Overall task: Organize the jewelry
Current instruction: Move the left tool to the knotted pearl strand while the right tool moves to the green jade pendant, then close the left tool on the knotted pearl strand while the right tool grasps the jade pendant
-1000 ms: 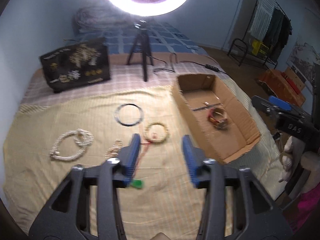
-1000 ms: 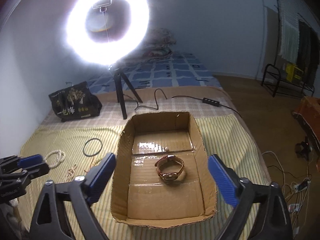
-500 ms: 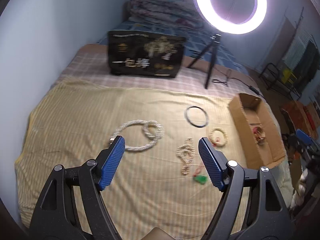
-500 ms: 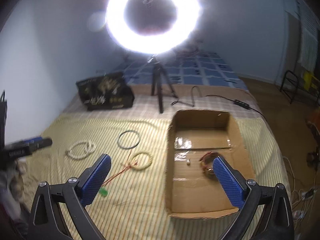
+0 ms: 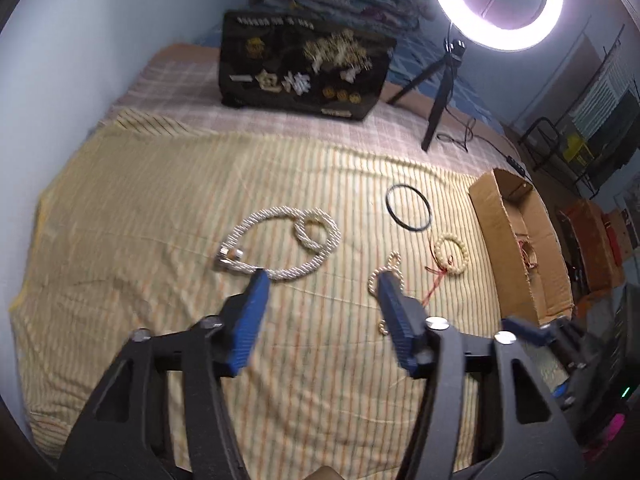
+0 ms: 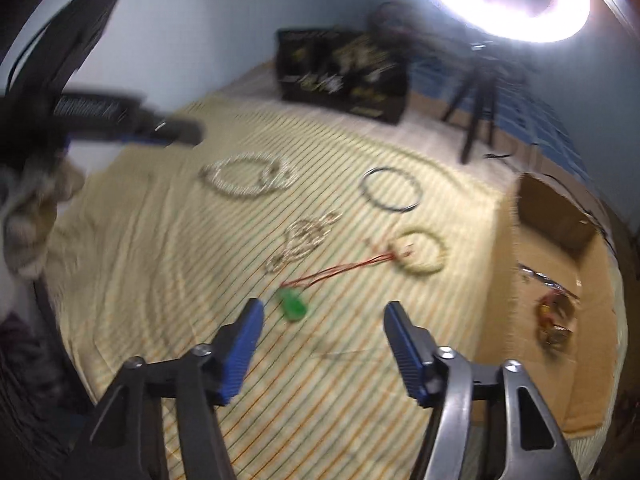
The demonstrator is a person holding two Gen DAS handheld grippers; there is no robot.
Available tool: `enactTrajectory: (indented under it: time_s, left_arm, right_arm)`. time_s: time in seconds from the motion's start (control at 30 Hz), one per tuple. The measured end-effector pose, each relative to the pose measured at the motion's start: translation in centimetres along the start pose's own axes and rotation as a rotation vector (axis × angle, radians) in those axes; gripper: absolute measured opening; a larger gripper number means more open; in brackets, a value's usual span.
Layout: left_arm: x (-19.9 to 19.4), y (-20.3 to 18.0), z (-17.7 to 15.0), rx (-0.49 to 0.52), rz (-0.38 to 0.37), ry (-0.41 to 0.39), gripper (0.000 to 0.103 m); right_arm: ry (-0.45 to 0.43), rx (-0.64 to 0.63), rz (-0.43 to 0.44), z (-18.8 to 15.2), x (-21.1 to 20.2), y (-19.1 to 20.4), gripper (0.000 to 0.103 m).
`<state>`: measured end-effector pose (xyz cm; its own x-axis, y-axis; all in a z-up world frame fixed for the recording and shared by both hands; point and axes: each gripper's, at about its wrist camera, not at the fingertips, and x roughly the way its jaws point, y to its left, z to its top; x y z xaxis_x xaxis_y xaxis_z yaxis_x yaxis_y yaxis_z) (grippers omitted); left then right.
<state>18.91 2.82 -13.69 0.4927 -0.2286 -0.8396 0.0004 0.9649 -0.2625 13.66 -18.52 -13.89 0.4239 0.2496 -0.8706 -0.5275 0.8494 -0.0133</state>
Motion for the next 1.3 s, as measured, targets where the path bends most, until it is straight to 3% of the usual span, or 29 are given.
enactTrajectory:
  time_s: [0.17, 0.3, 0.57, 1.3]
  left_arm:
    - [2.6, -1.3, -0.4, -0.013, -0.054, 0.085, 0.039]
    - [5.4, -2.4, -0.7, -0.037, -0.092, 0.168, 0.038]
    - [9.0, -4.7, -1.0, -0.019, -0.078, 0.236, 0.038]
    - [13.0, -6.5, -1.3, 0.060, -0.006, 0.278, 0.038]
  right_arm:
    - [0.029, -0.039, 0.049, -0.6, 1.6, 1.3, 0.050]
    - [0.046, -0.017, 0.083, -0.6, 2.7, 0.9, 0.047]
    - [0.062, 0.043, 0.145, -0.4, 4.4, -0.4, 0.040]
    - [0.069, 0.047, 0.185, -0.6, 6.4, -0.1, 0.037]
